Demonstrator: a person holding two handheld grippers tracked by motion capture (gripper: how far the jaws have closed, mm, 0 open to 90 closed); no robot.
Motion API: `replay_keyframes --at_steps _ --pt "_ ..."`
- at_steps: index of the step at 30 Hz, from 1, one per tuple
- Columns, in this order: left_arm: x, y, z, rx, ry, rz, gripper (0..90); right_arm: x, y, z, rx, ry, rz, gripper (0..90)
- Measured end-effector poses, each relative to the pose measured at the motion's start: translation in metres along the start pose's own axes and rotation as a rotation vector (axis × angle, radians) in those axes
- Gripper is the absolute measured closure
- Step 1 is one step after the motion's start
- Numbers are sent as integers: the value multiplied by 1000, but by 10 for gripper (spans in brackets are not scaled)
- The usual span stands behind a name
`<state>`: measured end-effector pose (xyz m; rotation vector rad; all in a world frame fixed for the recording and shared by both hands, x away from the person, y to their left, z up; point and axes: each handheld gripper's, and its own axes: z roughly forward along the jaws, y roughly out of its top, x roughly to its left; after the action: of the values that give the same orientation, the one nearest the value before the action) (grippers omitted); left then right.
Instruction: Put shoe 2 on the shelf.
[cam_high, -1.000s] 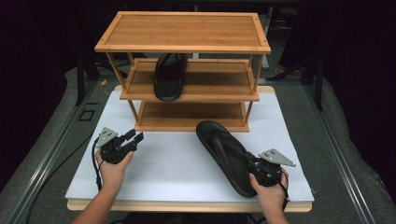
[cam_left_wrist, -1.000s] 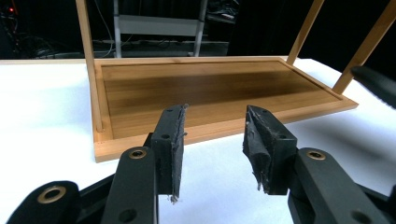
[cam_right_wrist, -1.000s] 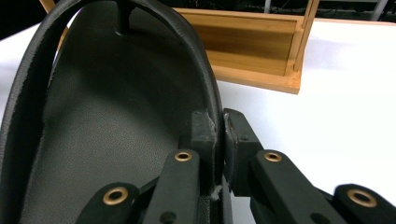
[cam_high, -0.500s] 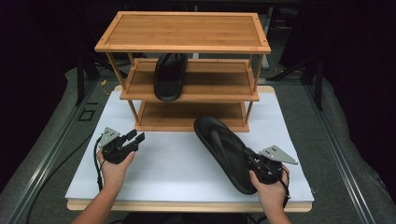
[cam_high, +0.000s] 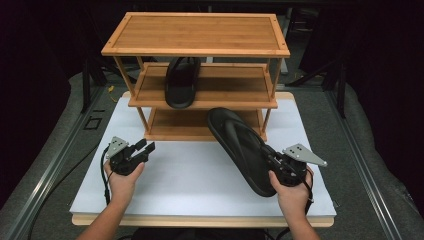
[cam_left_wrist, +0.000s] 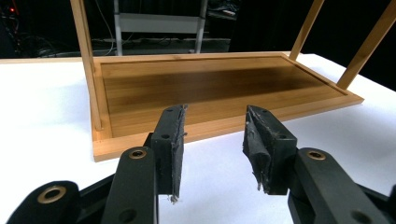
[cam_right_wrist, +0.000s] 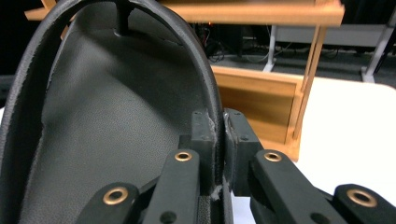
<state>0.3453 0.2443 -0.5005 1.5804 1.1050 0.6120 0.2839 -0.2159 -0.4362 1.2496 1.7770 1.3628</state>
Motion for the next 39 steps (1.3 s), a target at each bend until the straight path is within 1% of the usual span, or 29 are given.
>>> replay_keyframes --at_steps 2,3,7,8,10,11,13,16,17,20,21,22,23,25,26,29,30,32,33,34,35,37,39 --pt "0 0 0 2 -1 3 578 0 2 0 -5 -2 1 838" --pt "0 0 0 -2 -1 0 578 -1 8 -1 -20 -4 2 837" --pt "1 0 -1 -7 0 -4 579 -2 19 0 -45 -6 14 838" --pt "1 0 -1 -6 2 -2 578 -3 23 1 -54 -8 11 837" --pt "1 0 -1 -7 2 -2 578 -4 29 2 -54 -9 7 837" --pt "1 0 -1 -7 2 -2 578 -4 32 4 -64 -11 7 838" --pt "1 0 -1 -7 3 0 578 -5 35 6 -61 -15 6 838" --pt "1 -1 -1 -1 4 1 578 -7 44 13 -81 -17 21 838" --pt "1 -1 0 -1 4 2 577 -8 47 14 -70 -17 21 838" --pt "1 -2 1 1 5 -2 574 -10 54 20 -82 -28 16 838" --pt "1 -2 1 1 5 -2 573 -10 54 20 -82 -28 16 838" --pt "1 -2 1 2 4 -2 573 -10 57 21 -75 -38 12 838" --pt "1 -2 1 1 4 -2 573 -11 63 26 -78 -38 9 838" --pt "1 -2 1 0 4 -3 570 -11 65 27 -73 -34 9 837" --pt "2 -2 1 1 7 -5 570 -10 71 33 -62 -36 5 837" --pt "2 -2 2 4 8 -10 565 -9 76 38 -55 -33 3 837" --pt "2 -2 3 5 6 -9 565 -8 81 45 -50 -36 -3 837" --pt "2 -3 3 8 5 -6 564 -8 83 47 -47 -37 -5 837" --pt "2 -3 3 8 7 -5 563 -7 87 55 -44 -50 -10 837" --pt "2 -3 3 8 7 -5 562 -7 87 55 -44 -50 -10 837" --pt "2 -3 3 8 7 -7 562 -7 91 63 -45 -60 -7 837" --pt "3 -3 3 4 4 -7 562 -9 94 70 -39 -65 0 837" --pt "3 -3 3 6 4 -6 561 -8 96 73 -41 -67 10 837"
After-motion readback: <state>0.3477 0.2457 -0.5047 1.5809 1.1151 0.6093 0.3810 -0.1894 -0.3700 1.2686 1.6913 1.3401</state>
